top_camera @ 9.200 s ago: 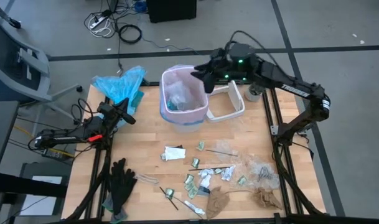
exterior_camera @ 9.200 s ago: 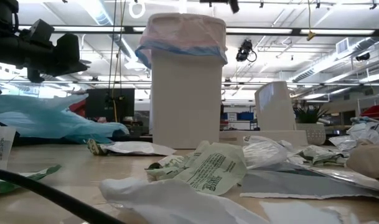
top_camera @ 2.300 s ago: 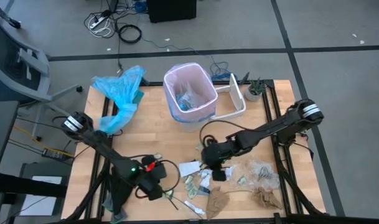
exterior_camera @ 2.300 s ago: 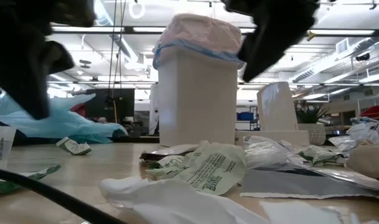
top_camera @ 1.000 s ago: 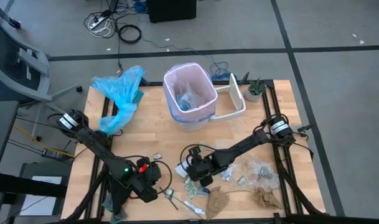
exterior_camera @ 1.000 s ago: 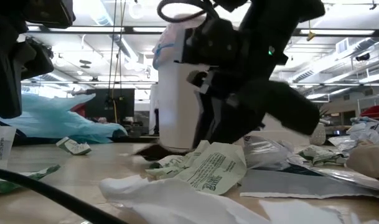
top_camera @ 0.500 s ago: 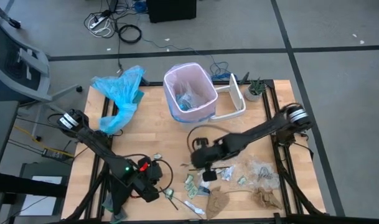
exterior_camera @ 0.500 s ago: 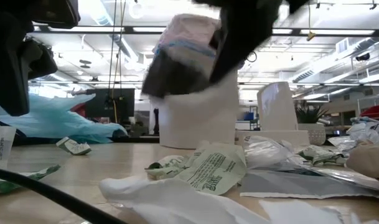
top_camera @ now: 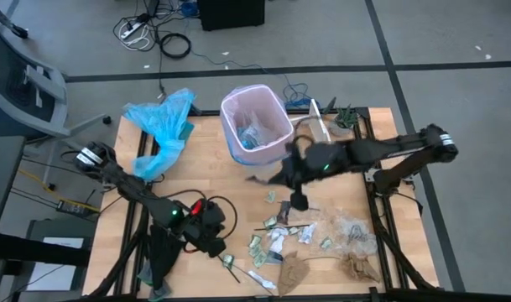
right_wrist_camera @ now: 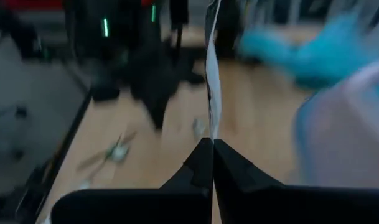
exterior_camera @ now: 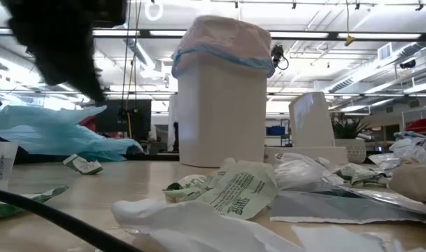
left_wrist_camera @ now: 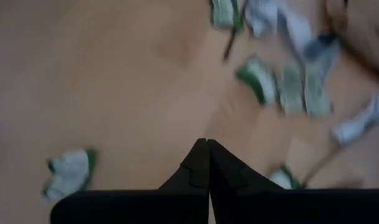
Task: Place trash/remove bag and relplace
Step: Put the blue carton paper into the trash bin, then put the green paper into the trash bin
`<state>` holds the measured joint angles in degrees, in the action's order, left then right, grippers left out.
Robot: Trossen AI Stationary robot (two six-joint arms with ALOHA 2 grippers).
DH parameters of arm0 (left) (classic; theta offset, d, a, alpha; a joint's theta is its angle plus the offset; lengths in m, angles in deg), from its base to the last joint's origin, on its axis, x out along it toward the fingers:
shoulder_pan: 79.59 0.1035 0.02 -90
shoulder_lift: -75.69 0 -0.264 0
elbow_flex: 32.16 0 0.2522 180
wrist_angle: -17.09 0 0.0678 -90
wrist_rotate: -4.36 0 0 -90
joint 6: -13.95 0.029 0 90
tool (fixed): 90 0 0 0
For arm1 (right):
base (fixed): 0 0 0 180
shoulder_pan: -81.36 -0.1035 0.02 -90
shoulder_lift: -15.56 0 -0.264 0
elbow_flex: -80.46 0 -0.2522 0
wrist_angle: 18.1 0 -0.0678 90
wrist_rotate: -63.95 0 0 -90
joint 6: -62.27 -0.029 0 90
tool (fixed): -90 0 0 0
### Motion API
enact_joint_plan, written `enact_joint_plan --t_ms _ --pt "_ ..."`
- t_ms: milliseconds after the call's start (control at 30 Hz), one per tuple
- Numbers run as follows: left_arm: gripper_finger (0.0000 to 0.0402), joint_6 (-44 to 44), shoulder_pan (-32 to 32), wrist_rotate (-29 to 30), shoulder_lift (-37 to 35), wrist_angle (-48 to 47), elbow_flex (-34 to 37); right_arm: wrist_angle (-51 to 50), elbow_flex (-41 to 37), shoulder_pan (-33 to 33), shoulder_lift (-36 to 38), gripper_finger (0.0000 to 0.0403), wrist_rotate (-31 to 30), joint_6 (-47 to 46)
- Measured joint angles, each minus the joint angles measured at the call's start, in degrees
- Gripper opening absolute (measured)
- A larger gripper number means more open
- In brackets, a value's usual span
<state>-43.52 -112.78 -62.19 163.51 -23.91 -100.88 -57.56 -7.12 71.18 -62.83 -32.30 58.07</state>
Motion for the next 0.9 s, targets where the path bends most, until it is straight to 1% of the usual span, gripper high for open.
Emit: enact_joint_plan --t_ms 100,267,400,433,600,767,900 --pt "0.0001 0.0 1.0 2.8 -0.7 1.5 0.0 5.4 0.0 2.9 2.0 0.0 -0.2 3.2" --pt "0.0001 -0.2 2.8 3.3 -1.2 4.5 0.0 11.3 0.0 9.8 3.1 0.0 -0.8 5.4" --pt "0.0001 0.0 3.6 3.3 -1.6 7.7 -0.1 11.4 0.0 15.7 2.7 0.0 -7.3 5.4" --pt "0.0001 0.0 3.6 3.3 -1.8 7.8 -0.1 11.2 0.0 17.2 2.6 0.0 -8.1 5.4" --pt "0.0001 0.7 4.1 3.3 -2.4 8.0 -0.1 8.3 0.0 23.0 2.4 0.0007 -6.0 4.3" --pt "0.0002 1.8 4.3 3.3 -2.6 9.0 -0.1 4.8 0.0 25.8 2.3 0.0043 -2.8 2.7" --pt "0.0013 1.7 5.2 3.5 -2.6 8.9 -0.1 3.5 0.0 26.2 2.5 0.0075 -3.0 2.2"
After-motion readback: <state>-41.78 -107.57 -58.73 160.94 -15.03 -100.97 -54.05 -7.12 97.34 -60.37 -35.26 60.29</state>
